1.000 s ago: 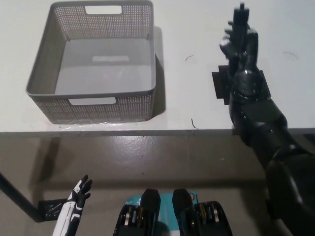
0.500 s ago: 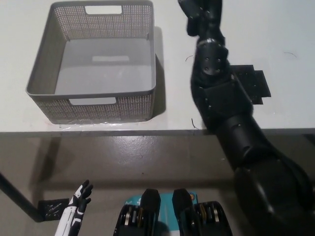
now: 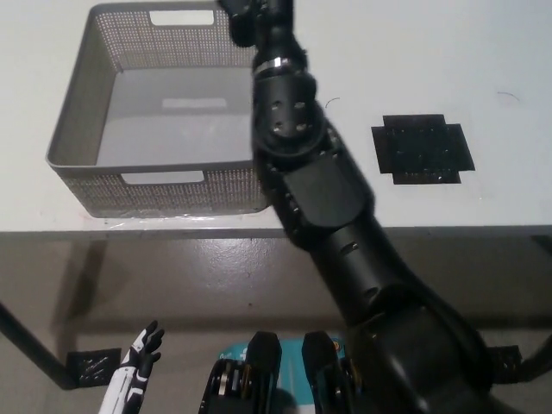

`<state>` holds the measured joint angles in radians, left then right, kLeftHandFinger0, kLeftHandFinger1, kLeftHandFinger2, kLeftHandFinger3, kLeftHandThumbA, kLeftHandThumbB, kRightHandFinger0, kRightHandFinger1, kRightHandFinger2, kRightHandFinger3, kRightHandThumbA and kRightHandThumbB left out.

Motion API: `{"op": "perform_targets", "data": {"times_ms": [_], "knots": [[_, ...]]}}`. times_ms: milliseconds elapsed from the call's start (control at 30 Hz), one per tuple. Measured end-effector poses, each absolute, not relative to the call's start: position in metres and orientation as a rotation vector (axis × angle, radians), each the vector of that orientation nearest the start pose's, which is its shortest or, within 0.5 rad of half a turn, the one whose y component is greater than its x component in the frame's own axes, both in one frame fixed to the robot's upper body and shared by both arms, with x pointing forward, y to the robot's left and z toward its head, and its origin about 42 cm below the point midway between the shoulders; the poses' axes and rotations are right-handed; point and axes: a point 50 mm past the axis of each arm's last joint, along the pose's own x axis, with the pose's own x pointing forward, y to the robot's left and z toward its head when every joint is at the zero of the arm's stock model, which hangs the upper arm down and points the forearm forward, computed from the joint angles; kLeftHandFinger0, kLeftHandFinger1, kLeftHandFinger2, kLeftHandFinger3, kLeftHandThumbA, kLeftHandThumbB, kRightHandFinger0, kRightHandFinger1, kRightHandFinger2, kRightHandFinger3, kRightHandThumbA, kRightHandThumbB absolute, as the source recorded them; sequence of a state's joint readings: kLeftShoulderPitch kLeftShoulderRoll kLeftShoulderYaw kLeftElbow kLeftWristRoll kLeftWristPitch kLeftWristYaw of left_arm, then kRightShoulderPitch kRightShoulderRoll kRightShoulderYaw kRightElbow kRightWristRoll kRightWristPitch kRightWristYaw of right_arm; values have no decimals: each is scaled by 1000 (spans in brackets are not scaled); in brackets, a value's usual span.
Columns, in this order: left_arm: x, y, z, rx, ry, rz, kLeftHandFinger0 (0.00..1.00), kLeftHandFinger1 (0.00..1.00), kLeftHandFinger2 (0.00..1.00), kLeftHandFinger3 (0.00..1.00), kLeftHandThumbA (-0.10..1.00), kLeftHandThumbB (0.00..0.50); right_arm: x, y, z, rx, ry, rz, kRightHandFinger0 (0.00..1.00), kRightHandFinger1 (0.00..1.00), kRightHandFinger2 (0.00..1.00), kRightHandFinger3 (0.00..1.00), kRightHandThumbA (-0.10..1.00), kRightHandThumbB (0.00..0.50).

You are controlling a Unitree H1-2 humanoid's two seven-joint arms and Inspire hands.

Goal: Use the right hand to pick up a electric screw driver and put it into a container on the left side

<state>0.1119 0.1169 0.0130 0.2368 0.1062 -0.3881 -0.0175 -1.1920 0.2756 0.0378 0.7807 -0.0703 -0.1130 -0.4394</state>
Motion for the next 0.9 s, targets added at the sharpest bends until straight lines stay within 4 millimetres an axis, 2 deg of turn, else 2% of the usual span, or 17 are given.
{"op": "perform_targets", "data": {"times_ms": [100,167,233,367,400,467,533,667,733,767,800,833,867,900], "knots": [[231,261,32,219,-37,-29,1000,1000,1000,1000,1000,113,498,57,377,70,-418,111,0,192,628,685,-100,107],[231,260,32,218,-37,-30,1000,1000,1000,1000,1000,143,498,65,367,56,-379,128,0,191,618,685,-100,108],[231,260,32,218,-37,-32,1000,1000,1000,1000,1000,159,501,70,350,31,-315,143,0,185,617,691,-100,116],[229,260,33,219,-38,-33,1000,1000,1000,1000,1000,155,506,71,317,-16,-194,150,0,201,672,668,-100,118],[229,260,33,219,-39,-33,1000,1000,1000,1000,1000,163,507,70,309,-24,-167,149,0,225,715,718,-100,95],[229,260,34,220,-41,-34,1000,1000,1000,1000,1000,153,508,67,291,-44,-103,147,0,232,687,757,-100,96],[229,259,34,220,-42,-36,1000,1000,1000,1000,1000,158,510,63,279,-50,-59,141,0,223,672,752,-100,97],[230,258,34,223,-43,-40,1000,1000,1000,1000,1000,144,513,59,275,-39,-29,134,0,242,688,741,-100,95],[230,258,34,225,-43,-41,1000,1000,1000,1000,1000,125,514,58,275,-37,-25,133,0,281,737,776,-100,127],[230,258,34,226,-43,-42,1000,1000,1000,1000,1000,125,515,56,273,-28,-18,132,0,278,721,778,-97,144],[230,258,34,226,-43,-43,1000,1000,1000,1000,1000,125,516,55,273,-24,-17,133,8,233,612,736,-2,170],[230,258,34,226,-43,-43,1000,1000,1000,1000,1000,118,516,55,272,-20,-15,134,194,301,575,742,120,173],[230,258,34,226,-43,-43,1000,1000,1000,1000,1000,121,516,54,272,-15,-14,135,338,448,718,858,156,175],[230,258,35,226,-45,-44,1000,1000,1000,1000,1000,121,517,53,272,-10,-14,138,332,374,566,760,181,176]]}}
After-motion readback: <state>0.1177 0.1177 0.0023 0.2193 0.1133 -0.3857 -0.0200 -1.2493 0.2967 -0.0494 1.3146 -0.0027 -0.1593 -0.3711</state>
